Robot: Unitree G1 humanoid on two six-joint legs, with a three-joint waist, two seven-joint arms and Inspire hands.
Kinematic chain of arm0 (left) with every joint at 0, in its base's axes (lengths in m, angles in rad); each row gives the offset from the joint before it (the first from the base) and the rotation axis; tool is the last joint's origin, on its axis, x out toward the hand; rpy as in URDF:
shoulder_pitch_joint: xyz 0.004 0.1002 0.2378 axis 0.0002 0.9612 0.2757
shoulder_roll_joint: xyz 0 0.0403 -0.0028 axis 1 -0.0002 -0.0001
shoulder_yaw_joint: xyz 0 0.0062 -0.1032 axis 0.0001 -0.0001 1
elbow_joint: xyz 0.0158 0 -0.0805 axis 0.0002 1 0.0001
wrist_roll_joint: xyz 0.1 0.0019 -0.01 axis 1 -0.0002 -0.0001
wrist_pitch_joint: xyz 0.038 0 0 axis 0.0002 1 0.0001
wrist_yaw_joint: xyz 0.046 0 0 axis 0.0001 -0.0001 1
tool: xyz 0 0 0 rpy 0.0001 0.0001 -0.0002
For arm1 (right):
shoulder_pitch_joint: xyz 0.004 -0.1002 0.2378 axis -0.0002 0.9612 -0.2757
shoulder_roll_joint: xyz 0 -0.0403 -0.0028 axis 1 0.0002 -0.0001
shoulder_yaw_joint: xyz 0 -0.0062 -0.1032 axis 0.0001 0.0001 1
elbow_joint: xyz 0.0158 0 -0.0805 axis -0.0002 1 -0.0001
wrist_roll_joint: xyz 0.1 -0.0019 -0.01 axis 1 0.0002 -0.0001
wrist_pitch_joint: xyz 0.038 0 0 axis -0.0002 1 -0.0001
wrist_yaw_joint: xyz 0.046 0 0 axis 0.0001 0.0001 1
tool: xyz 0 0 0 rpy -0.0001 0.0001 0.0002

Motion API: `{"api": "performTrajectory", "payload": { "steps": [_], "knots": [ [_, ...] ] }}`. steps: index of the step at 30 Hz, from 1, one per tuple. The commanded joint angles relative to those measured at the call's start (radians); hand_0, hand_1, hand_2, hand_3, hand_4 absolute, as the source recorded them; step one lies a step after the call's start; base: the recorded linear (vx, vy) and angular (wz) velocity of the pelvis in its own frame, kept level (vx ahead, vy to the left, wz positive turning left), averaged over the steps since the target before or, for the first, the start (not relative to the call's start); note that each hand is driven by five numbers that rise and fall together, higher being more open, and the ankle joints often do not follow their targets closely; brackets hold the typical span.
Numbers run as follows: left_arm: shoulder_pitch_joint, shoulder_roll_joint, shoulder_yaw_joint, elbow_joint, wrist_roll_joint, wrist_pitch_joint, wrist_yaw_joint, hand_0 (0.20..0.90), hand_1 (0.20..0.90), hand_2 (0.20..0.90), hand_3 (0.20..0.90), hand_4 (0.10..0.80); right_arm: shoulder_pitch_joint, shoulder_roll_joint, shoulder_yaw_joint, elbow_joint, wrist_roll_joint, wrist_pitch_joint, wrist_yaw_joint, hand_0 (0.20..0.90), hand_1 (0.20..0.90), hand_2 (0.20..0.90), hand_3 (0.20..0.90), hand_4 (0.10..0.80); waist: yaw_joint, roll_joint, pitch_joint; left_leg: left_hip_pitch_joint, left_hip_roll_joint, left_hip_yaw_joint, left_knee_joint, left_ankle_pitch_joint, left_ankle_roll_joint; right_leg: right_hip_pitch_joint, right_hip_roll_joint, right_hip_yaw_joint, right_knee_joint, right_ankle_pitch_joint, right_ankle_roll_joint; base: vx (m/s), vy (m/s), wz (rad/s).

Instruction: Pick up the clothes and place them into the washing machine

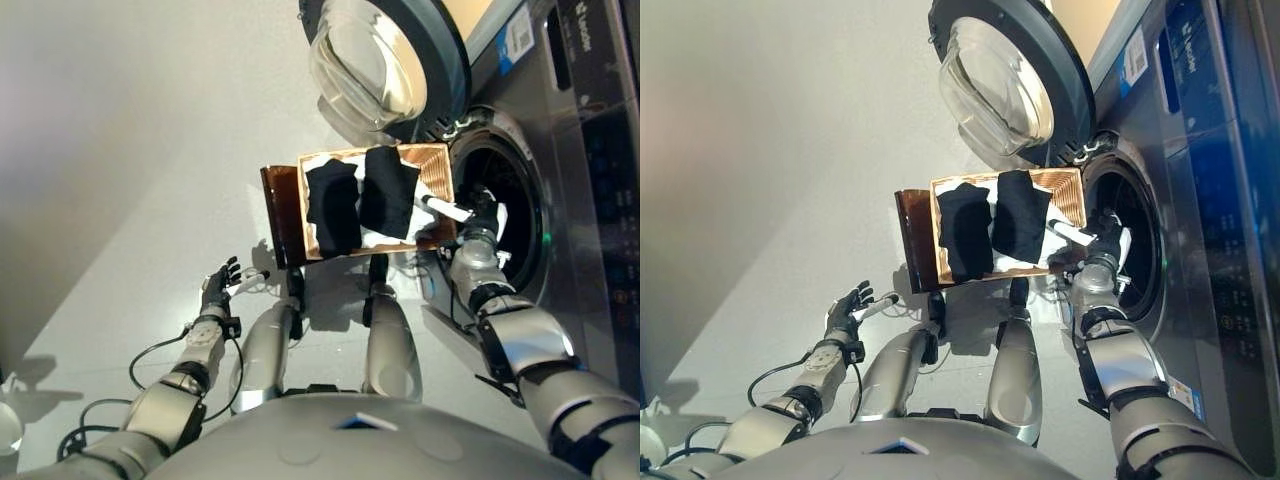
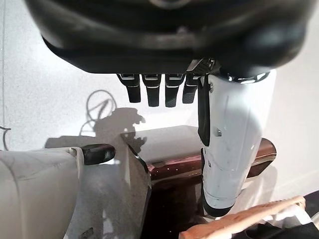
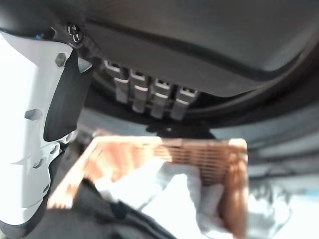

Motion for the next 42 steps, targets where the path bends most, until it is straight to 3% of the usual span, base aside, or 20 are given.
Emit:
{"api": "performTrajectory", "payload": {
  "steps": [1,5,13,22,30,42],
  "knots": [
    [-0.019,0.046,0.054,0.056,0.032,-0.025,0.037,0.900,0.900,0.900,0.900,0.800,0.046,0.010,0.028,-0.093,-0.089,-0.023,-0.038,0.900,0.900,0.900,0.900,0.800,0.010,-0.024,-0.026,0.005,-0.007,-0.017,0.003,0.000,-0.071,0.075,0.004,-0.002,-0.058,0.011,-0.016,0.044,-0.012,0.00],
    [-0.012,0.040,0.062,0.087,0.039,-0.017,0.044,0.900,0.900,0.900,0.900,0.800,0.101,0.060,-0.009,-0.090,-0.051,-0.035,-0.041,0.900,0.900,0.900,0.900,0.800,0.008,-0.031,-0.038,0.040,-0.002,-0.020,-0.002,-0.003,-0.073,0.111,0.009,-0.005,-0.057,-0.002,-0.016,0.085,-0.012,-0.02],
    [-0.028,0.039,0.069,0.098,0.071,0.001,0.058,0.900,0.900,0.900,0.900,0.800,0.097,0.107,0.028,-0.045,-0.081,-0.009,-0.032,0.900,0.900,0.900,0.900,0.800,0.019,-0.038,-0.041,0.064,-0.001,-0.032,-0.001,-0.008,-0.076,0.143,0.011,-0.021,-0.055,-0.018,-0.018,0.024,-0.009,-0.02],
    [-0.045,0.052,0.062,0.072,0.056,-0.003,0.064,0.900,0.900,0.900,0.900,0.800,0.011,0.078,0.065,-0.059,-0.096,-0.002,-0.058,0.900,0.900,0.900,0.900,0.800,0.033,-0.029,-0.010,-0.034,-0.009,-0.053,0.087,-0.022,-0.070,0.054,0.012,-0.033,0.042,-0.044,-0.030,-0.052,-0.015,0.19],
    [-0.050,0.060,0.070,0.059,0.048,0.011,0.056,0.900,0.900,0.900,0.900,0.800,-0.056,0.069,0.074,-0.041,-0.072,-0.004,-0.069,0.900,0.900,0.900,0.900,0.800,0.062,-0.030,0.026,-0.166,0.015,-0.084,0.292,-0.091,-0.061,-0.040,0.031,-0.055,0.213,-0.128,-0.056,-0.030,-0.029,0.12],
    [-0.068,0.066,0.057,0.044,0.046,0.031,0.044,0.900,0.900,0.900,0.900,0.800,-0.153,0.034,0.078,-0.007,-0.040,0.005,-0.098,0.900,0.900,0.900,0.900,0.800,0.072,-0.016,0.051,-0.284,0.016,-0.097,0.477,-0.166,-0.052,-0.147,0.026,-0.055,0.399,-0.206,-0.076,-0.011,-0.004,0.07]
  ]
}}
